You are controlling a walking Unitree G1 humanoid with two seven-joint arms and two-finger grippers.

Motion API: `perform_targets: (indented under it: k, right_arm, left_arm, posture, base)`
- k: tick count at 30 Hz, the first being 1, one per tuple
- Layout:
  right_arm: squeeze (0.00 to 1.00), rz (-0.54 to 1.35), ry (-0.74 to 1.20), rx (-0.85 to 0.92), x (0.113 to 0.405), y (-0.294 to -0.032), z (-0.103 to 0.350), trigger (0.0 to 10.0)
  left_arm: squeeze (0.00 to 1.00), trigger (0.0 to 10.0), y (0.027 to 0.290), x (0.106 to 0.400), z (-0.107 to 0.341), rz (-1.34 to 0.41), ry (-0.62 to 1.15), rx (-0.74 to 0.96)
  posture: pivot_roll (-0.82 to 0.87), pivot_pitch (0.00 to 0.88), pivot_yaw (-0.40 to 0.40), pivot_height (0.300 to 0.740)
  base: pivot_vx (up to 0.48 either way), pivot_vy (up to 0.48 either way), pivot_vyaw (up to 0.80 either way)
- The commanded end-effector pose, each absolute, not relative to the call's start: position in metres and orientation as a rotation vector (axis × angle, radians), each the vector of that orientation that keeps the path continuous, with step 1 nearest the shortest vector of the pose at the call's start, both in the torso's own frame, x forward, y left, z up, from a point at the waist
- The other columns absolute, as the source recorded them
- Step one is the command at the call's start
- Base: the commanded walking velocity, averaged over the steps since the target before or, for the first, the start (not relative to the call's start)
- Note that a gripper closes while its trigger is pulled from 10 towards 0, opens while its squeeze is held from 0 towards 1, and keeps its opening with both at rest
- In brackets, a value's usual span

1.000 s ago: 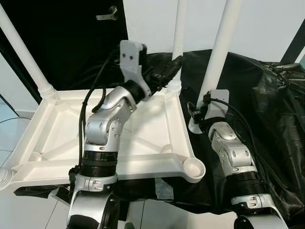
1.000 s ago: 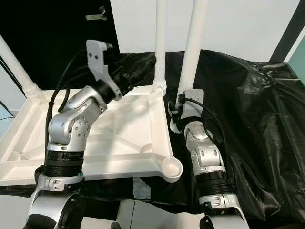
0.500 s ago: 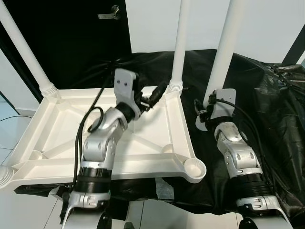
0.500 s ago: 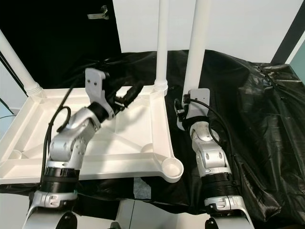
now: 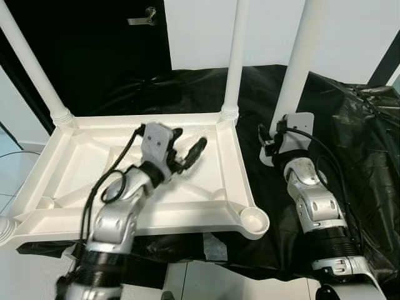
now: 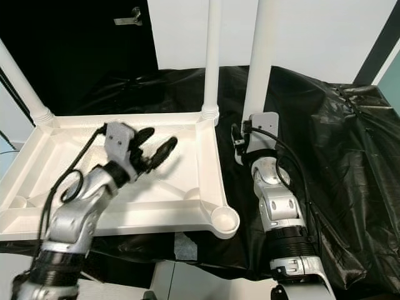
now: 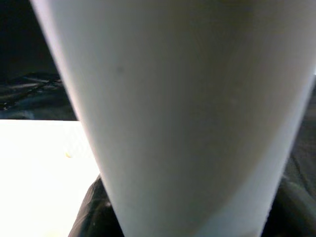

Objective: Building children table

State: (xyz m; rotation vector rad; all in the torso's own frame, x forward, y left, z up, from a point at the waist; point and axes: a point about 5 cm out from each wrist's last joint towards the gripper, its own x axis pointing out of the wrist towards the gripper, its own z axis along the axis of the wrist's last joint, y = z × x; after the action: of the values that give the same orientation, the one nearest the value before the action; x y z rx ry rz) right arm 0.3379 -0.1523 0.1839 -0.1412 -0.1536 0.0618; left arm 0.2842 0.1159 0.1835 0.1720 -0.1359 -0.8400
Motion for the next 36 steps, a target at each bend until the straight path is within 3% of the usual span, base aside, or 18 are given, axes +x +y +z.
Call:
perform_targets:
  k: [1, 14, 20, 29, 36]
  right_arm:
    - [0.0, 0.07, -0.177, -0.15, 0.338, -0.151, 0.188, 10.0]
    - [0.0, 0.06, -0.185, -0.158, 0.336, -0.153, 0.188, 10.0]
    - [0.0, 0.049, -0.187, -0.15, 0.335, -0.151, 0.187, 10.0]
    - [0.0, 0.047, -0.193, -0.147, 0.337, -0.15, 0.188, 10.0]
    - [0.0, 0.04, -0.197, -0.142, 0.337, -0.15, 0.189, 10.0]
  left_arm:
    - [0.0, 10.0, 0.11, 0.277, 0.183, -0.933, -0.142, 0.201]
    - [0.0, 10.0, 0.117, 0.242, 0.167, -1.157, -0.043, 0.274]
    - [0.0, 10.0, 0.127, 0.22, 0.143, -1.273, 0.126, 0.319]
    - [0.0, 10.0, 0.132, 0.218, 0.134, -1.281, 0.202, 0.381]
    - [0.0, 10.0, 0.134, 0.227, 0.12, -1.227, 0.259, 0.53]
  posture:
    - [0.09, 0.0, -0.03, 0.74]
    - [0.08, 0.0, -0.001, 0.74]
    - [0.09, 0.0, 0.004, 0.74]
    - [0.09, 0.0, 0.01, 0.74]
    - [0.08, 0.0, 0.019, 0.74]
  base:
    - [0.0, 0.0, 0.0]
    - [0.0, 0.0, 0.0]
    - [0.0, 0.0, 0.0]
    - [0.0, 0.0, 0.0]
    - [0.0, 0.0, 0.0]
